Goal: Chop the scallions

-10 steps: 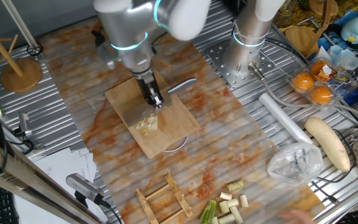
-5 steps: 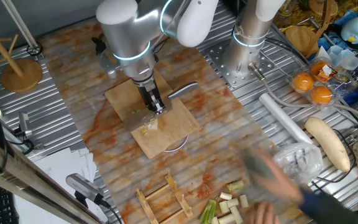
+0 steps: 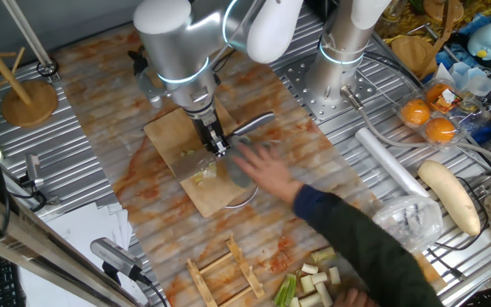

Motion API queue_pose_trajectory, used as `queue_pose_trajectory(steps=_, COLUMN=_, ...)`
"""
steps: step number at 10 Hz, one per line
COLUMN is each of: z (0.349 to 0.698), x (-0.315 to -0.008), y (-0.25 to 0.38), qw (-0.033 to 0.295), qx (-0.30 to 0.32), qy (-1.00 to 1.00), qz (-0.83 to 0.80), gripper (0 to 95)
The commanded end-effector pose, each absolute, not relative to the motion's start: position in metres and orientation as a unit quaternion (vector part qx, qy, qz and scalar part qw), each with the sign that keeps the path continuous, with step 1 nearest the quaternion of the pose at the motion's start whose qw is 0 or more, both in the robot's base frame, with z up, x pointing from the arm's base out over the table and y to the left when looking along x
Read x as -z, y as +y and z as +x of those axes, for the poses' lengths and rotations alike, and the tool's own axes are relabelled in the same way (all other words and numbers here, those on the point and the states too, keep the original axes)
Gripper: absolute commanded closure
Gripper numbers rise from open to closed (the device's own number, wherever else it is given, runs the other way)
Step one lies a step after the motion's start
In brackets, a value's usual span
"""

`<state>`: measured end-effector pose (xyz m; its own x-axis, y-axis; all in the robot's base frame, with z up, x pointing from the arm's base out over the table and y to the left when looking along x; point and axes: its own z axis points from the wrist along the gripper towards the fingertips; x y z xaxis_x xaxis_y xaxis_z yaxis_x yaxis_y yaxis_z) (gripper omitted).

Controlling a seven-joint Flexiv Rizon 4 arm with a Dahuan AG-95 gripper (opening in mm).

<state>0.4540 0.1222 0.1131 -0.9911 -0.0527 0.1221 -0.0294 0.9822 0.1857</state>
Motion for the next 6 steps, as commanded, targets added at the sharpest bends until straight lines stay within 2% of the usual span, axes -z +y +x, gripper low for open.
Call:
queue_pose_trajectory(steps=1, z=0.4527, x=-0.1133, y=0.1239, qw=0.062, qx=0.093, qy=-0.993, qz=0.023, gripper=95.0)
queue_pose_trajectory(steps=6, z=0.4518, x=-0.1139, y=0.1248, qw=0.071, qx=0.094, qy=-0.99, qz=0.082, gripper=95.0)
